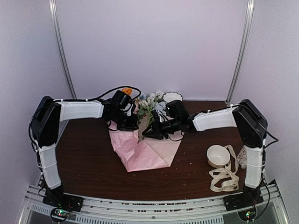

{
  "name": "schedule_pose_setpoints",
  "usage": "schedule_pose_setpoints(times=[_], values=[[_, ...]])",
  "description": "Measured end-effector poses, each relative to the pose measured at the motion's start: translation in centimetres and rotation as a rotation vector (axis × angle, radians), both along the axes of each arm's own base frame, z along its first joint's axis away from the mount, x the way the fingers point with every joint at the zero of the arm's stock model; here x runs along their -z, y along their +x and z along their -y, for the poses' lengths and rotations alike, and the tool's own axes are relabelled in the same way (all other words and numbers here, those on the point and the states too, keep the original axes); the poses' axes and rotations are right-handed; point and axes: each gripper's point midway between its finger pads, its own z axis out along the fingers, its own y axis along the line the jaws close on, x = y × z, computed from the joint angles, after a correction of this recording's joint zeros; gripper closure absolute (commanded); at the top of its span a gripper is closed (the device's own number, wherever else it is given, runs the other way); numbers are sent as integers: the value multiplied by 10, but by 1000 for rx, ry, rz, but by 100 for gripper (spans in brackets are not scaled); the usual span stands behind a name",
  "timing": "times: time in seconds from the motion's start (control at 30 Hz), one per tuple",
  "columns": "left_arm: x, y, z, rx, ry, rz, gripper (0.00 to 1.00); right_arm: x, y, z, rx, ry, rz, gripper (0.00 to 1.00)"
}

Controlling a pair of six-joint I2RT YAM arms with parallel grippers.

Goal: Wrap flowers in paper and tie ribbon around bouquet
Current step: Fold the one-fourth-folded wrapping paper at the center of the board.

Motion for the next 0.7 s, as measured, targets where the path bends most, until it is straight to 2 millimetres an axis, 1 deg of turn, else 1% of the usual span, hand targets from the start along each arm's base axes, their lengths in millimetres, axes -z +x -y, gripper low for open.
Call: schedule_pose_setpoints(times=[0.1,0.17,0.2,0.23,0.3,0.43,0.5,0.53,0.6,0.63,0.7], values=[[9,1,-1,-1,11,-16,100,-19,0,5,2,-7,57,64],[12,2,-2,-3,13,-18,100,-23,-3,4,-7,-13,73,50],[12,2,-1,-2,12,-17,100,-22,-4,3,-14,-24,82,45],[11,4,0,0,11,-14,100,-20,-7,2,-18,-40,83,43],[9,6,1,0,7,-8,100,-15,-12,-2,-40,-76,87,42],[6,7,3,5,0,-3,100,-7,-24,-23,-102,-121,113,42],[6,8,3,7,-2,-1,100,-1,-34,-27,-127,-138,107,47],[6,8,3,8,-2,-2,100,1,-38,-28,-135,-144,104,52],[6,8,2,8,-1,-3,100,6,-42,-29,-149,-162,98,68],[6,8,2,7,-3,-4,100,7,-42,-28,-152,-170,100,77],[6,9,0,4,-4,-4,100,11,-40,-25,-149,-187,96,92]])
